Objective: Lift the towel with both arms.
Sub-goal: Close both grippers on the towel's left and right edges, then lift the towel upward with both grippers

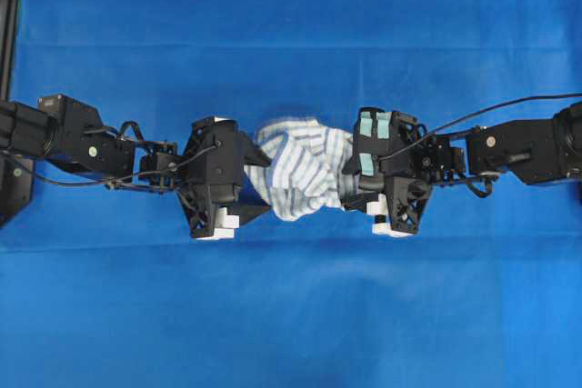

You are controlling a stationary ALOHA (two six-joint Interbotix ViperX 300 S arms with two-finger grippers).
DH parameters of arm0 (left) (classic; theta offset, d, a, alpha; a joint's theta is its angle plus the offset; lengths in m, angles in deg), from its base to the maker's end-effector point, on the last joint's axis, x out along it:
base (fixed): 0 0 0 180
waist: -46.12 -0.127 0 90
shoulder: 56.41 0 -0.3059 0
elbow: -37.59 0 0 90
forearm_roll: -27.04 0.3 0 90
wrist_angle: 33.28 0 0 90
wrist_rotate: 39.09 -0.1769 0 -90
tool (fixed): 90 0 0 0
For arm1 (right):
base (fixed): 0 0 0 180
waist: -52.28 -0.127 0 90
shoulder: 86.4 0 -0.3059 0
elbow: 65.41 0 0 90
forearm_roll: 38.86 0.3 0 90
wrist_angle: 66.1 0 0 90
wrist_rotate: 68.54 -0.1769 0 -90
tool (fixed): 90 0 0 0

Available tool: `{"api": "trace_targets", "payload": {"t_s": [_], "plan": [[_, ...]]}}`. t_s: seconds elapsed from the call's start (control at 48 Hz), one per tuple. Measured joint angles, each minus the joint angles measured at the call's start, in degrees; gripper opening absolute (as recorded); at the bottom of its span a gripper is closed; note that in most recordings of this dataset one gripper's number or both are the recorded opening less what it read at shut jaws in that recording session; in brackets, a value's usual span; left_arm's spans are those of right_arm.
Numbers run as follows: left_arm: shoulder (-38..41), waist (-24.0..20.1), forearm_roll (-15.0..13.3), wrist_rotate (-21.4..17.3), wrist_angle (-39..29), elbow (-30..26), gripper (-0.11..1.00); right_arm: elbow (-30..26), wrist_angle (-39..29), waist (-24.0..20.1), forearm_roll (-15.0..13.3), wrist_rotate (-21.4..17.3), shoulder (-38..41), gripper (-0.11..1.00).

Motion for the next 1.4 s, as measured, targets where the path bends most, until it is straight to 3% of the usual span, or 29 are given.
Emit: {"api": "trace_targets", "payload": {"t_s": [0.104, 0.271, 0.334, 0.605, 0.959, 1.397], "plan": [[0.00, 0.00, -0.09, 0.00, -0.70, 0.00, 0.62, -0.18, 0.09, 0.00, 0.00, -0.18, 0.09, 0.53], [-0.09, -0.09, -0.09, -0.18, -1.76, -0.18, 0.15, -0.62, 0.09, 0.00, 0.09, -0.18, 0.26, 0.07], [-0.35, -0.09, 0.00, 0.00, -2.02, -0.26, 0.05, -0.62, 0.00, 0.00, 0.00, -0.18, 0.18, 0.03], [-8.88, -0.18, 0.00, 0.09, -7.03, -0.35, 0.05, -0.53, -0.97, 0.00, 0.00, -0.26, -5.10, 0.03], [-25.14, -0.26, -0.09, 0.00, -19.95, -3.16, 0.05, -3.78, -9.58, 0.09, 0.09, -0.26, -18.54, 0.03], [-38.94, -5.98, -0.09, -0.35, -32.17, -9.23, 0.05, -13.36, -23.82, 6.24, -0.79, 0.35, -29.97, 0.03]]}}
